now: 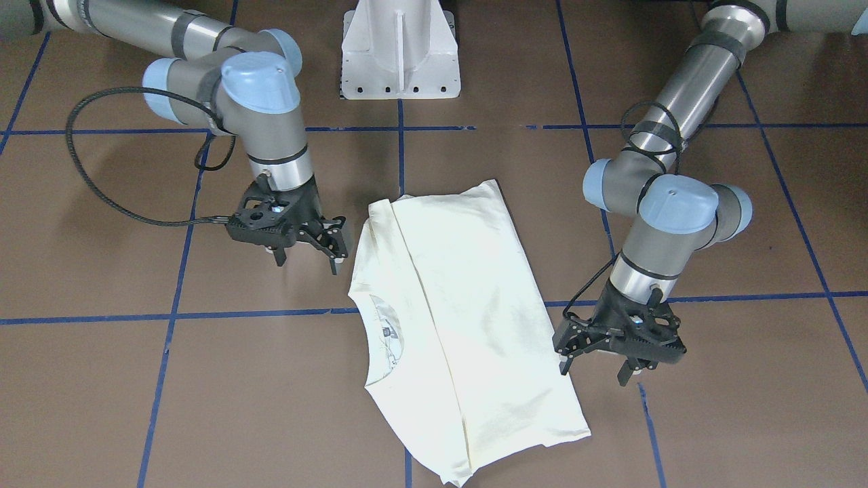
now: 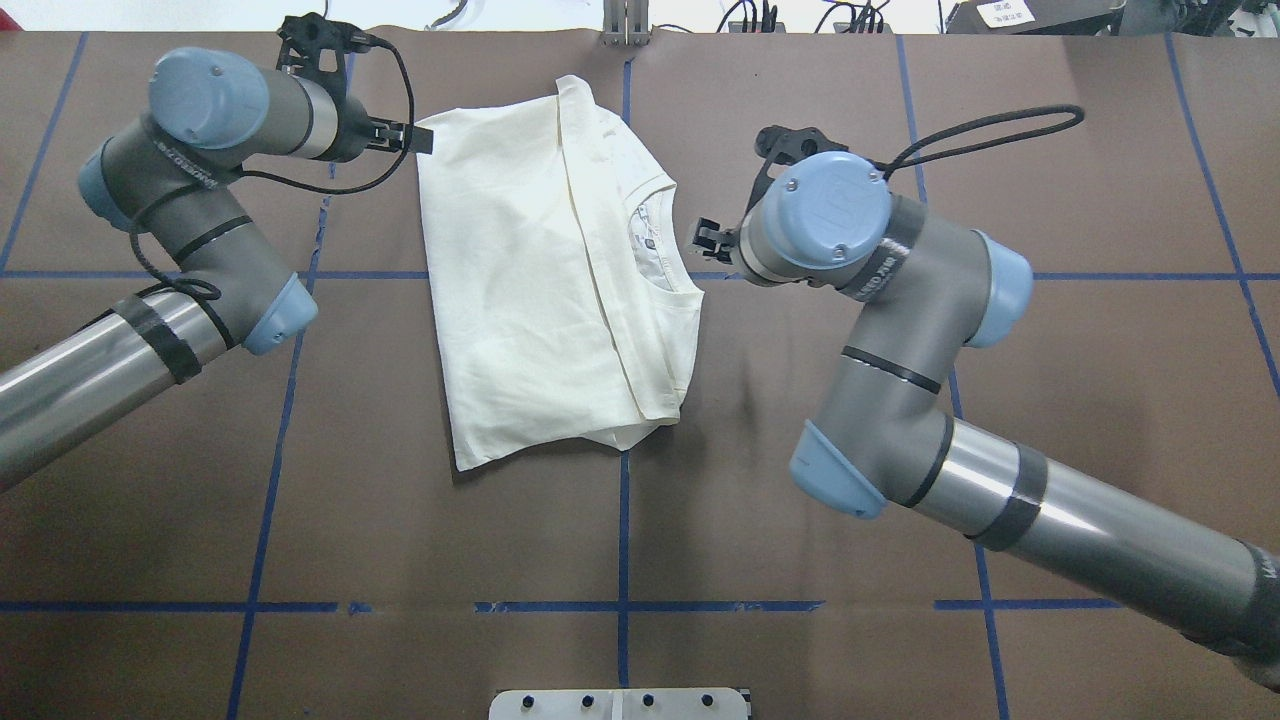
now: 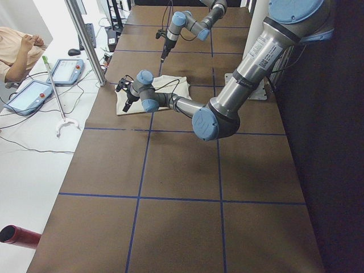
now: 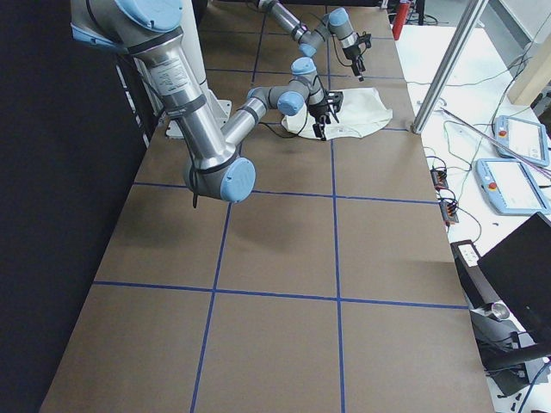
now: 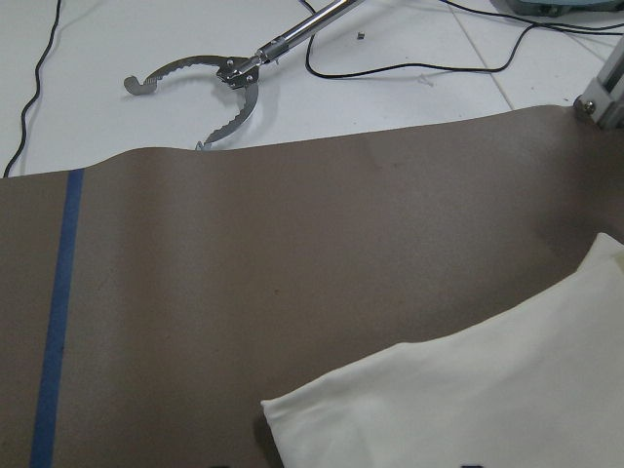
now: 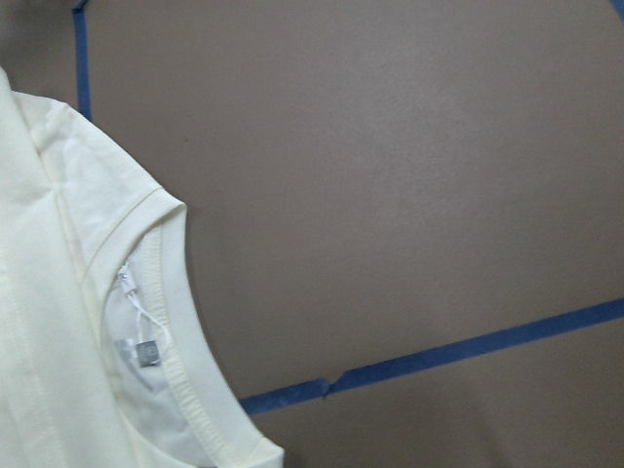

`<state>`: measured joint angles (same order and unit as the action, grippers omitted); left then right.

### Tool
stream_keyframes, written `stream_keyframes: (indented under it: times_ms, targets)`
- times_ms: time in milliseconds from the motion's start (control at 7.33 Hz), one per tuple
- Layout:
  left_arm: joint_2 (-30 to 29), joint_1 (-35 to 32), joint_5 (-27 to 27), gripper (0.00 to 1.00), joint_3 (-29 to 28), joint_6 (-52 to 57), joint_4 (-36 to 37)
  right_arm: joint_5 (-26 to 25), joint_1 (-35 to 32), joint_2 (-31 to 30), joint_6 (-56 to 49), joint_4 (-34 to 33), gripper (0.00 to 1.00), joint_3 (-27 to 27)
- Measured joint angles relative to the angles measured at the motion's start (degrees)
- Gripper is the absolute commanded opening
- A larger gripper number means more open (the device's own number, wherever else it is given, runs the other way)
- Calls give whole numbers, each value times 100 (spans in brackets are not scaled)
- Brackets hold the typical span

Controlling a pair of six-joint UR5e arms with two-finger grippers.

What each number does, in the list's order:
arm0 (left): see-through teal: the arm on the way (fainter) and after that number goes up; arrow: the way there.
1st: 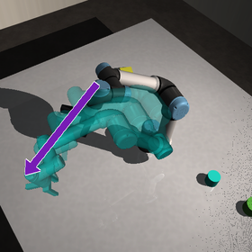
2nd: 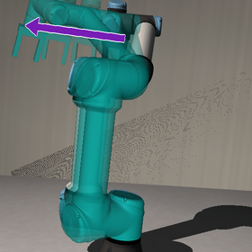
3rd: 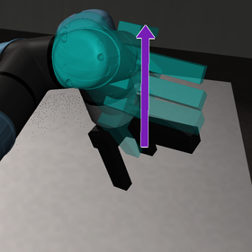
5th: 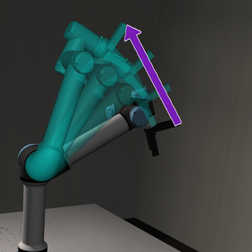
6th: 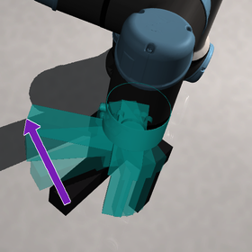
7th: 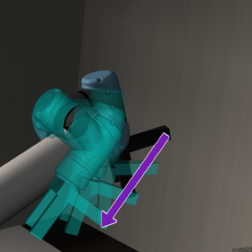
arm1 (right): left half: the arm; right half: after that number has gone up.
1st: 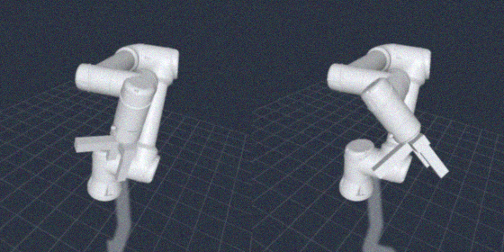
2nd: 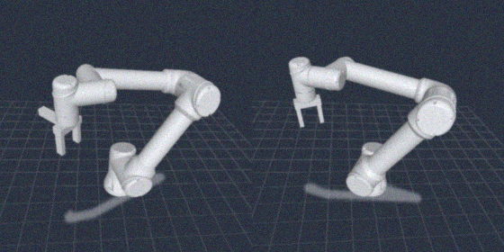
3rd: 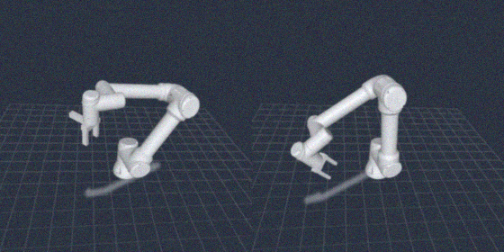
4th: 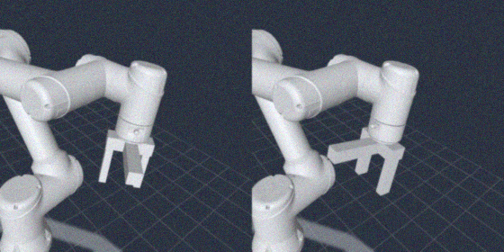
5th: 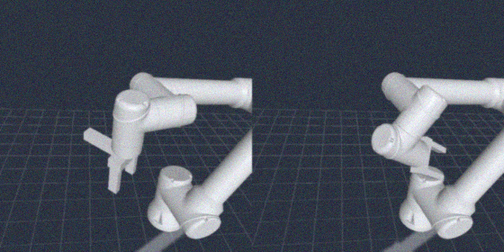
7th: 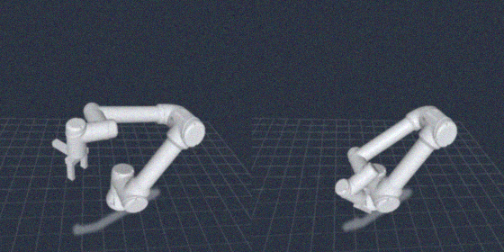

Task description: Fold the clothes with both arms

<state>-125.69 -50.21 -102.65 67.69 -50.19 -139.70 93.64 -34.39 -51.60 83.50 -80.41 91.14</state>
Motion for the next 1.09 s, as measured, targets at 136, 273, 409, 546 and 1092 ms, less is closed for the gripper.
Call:
stream_keyframes:
  times_ms: [136,273,409,546,1092]
  targets:
    - [135,-9,-94,100,194,-3,-5,-130,150,290,202,75,71,-363]
    - [190,-11,-131,100,278,-13,-10,-340,284,446,295,252,64,-713]
    - [213,-14,-144,100,310,-20,-12,-472,363,519,319,389,59,-987]
    - [223,-13,-148,100,319,-30,-15,-528,410,546,315,441,58,-1121]
    - [242,-6,-150,100,319,-51,-20,-566,572,537,314,432,38,-1262]
